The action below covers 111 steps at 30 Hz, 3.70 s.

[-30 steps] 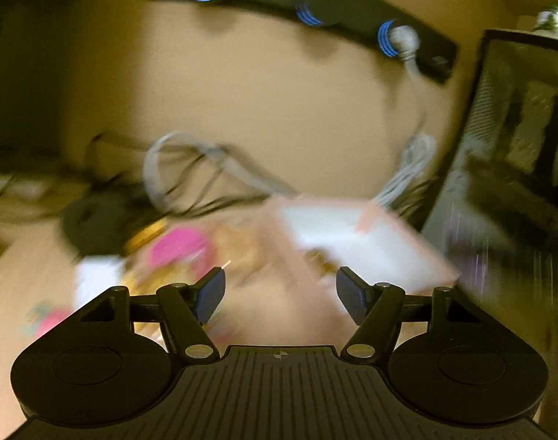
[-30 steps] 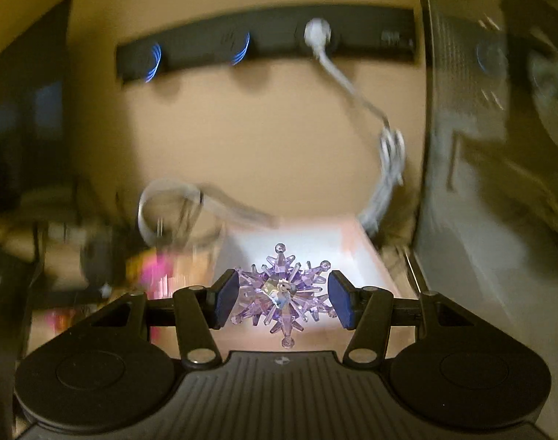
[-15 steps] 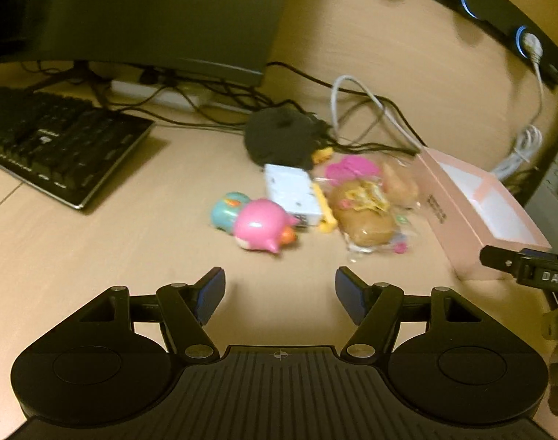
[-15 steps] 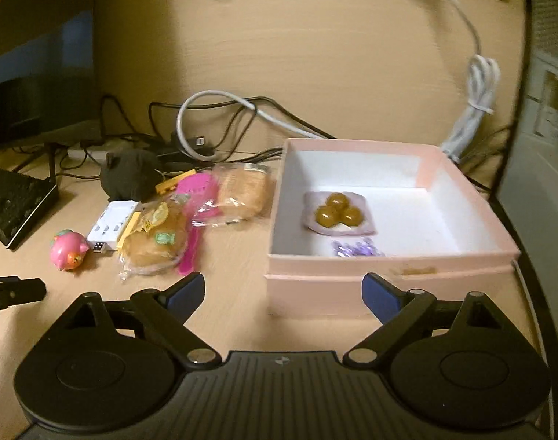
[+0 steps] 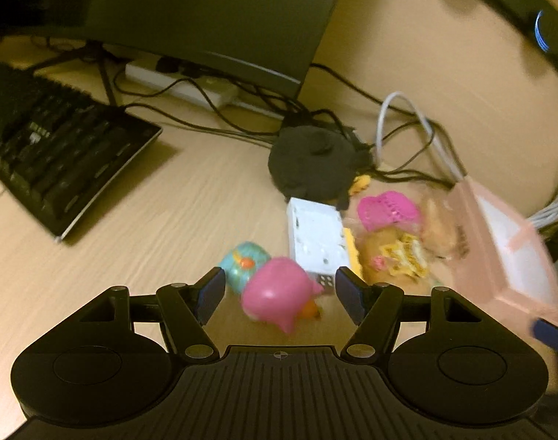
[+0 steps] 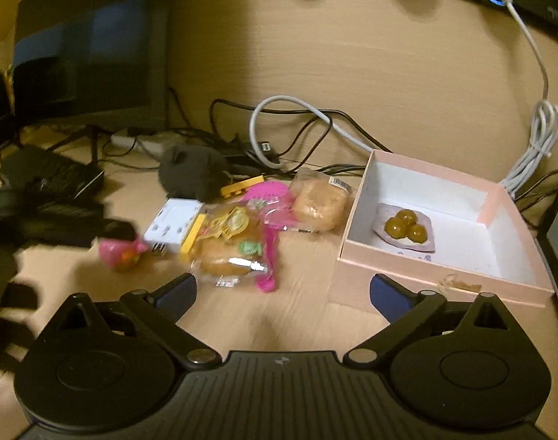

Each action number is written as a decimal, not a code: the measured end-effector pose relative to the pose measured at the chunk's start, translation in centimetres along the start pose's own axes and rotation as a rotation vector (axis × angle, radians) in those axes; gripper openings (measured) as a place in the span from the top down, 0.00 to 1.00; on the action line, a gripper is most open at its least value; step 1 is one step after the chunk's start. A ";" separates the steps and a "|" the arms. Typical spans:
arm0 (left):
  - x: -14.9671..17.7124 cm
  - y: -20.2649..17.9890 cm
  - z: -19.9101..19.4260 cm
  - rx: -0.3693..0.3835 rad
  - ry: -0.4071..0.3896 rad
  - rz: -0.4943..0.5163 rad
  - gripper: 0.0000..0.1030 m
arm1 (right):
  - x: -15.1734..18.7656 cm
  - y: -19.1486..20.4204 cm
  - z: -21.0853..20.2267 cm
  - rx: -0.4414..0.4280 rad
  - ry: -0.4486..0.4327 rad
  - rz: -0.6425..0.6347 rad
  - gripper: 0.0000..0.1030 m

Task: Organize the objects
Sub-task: 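Grasp the pink pig toy with the left gripper, then grasp the black round plush with the right gripper while the left holds the pig, then lower the pink pig into the pink box and open the left gripper, then lower the black plush into the pink box and open the right gripper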

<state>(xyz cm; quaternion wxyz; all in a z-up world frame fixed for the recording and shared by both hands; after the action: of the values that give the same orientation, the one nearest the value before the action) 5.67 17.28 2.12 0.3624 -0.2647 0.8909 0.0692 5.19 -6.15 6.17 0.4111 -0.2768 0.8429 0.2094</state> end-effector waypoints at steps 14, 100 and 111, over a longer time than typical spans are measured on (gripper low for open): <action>3.8 3.8 -2.8 0.080 0.033 0.139 0.52 | -1.5 3.1 3.7 0.004 0.022 -0.122 0.01; 2.8 -9.3 -6.0 0.290 -0.017 0.233 0.52 | -2.2 -9.8 -12.6 0.197 -0.162 0.048 0.29; 2.5 -2.4 -5.7 0.223 0.007 0.206 0.52 | -8.0 -13.6 -9.9 0.199 -0.239 0.145 0.07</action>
<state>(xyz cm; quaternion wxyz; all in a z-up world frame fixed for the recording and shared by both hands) 1.95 12.43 4.68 0.3773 -0.1304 0.9168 0.0057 12.27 -19.89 16.62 0.5175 -0.1466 0.8224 0.1854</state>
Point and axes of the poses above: each gripper's, at about its wrist camera, not at the fingertips, and z roughly the way its jaws point, y to its left, x to its underside, the point moved 3 cm from there along z, roughly the way its jaws point, and after that the axes turned 15 degrees about -x, right-handed, at the moved point
